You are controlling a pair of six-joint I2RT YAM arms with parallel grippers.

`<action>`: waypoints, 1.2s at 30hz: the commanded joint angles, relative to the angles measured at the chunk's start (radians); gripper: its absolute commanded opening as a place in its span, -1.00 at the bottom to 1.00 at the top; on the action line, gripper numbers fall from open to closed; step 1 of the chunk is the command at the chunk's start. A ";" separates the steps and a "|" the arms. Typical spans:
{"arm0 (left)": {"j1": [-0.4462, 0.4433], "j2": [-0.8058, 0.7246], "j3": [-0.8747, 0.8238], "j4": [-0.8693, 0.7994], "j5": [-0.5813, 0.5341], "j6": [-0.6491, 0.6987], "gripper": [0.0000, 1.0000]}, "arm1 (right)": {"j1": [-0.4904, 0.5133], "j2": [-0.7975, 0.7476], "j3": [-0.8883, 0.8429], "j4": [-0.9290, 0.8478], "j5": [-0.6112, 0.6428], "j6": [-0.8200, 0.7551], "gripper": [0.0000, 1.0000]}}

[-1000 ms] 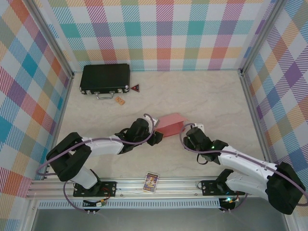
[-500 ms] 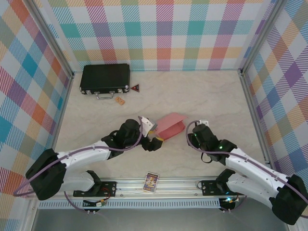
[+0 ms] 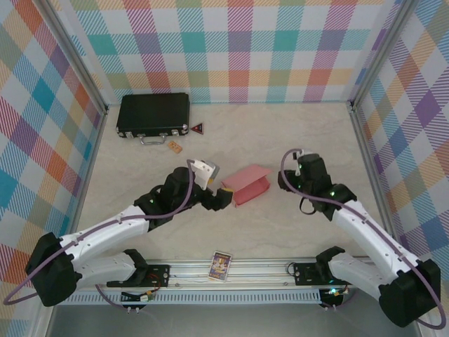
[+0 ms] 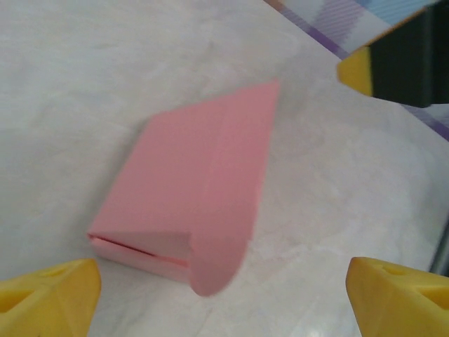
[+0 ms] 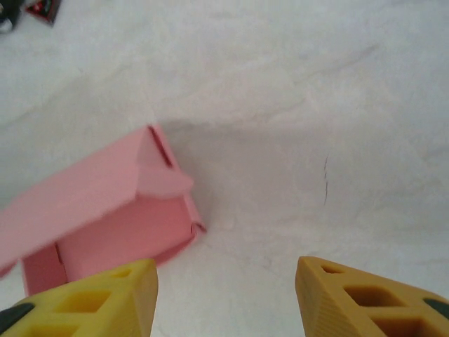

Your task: Fold the paper box

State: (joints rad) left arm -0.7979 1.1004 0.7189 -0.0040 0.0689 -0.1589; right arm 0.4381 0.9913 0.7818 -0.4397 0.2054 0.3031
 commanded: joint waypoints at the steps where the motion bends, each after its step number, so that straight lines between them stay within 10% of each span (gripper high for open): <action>1: 0.021 0.036 0.087 -0.065 -0.140 -0.141 0.77 | -0.050 0.081 0.118 0.003 -0.132 -0.087 0.11; 16: 0.116 0.313 0.215 -0.100 -0.025 -0.328 0.28 | -0.105 0.608 0.503 -0.100 -0.438 -0.248 0.12; 36: 0.111 0.579 0.274 -0.191 0.066 -0.313 0.08 | -0.088 0.730 0.369 -0.075 -0.453 -0.230 -0.01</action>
State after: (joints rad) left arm -0.6903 1.6585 0.9802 -0.1577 0.1196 -0.4755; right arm 0.3389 1.7061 1.1778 -0.5312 -0.2295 0.0662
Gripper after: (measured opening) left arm 0.544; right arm 0.496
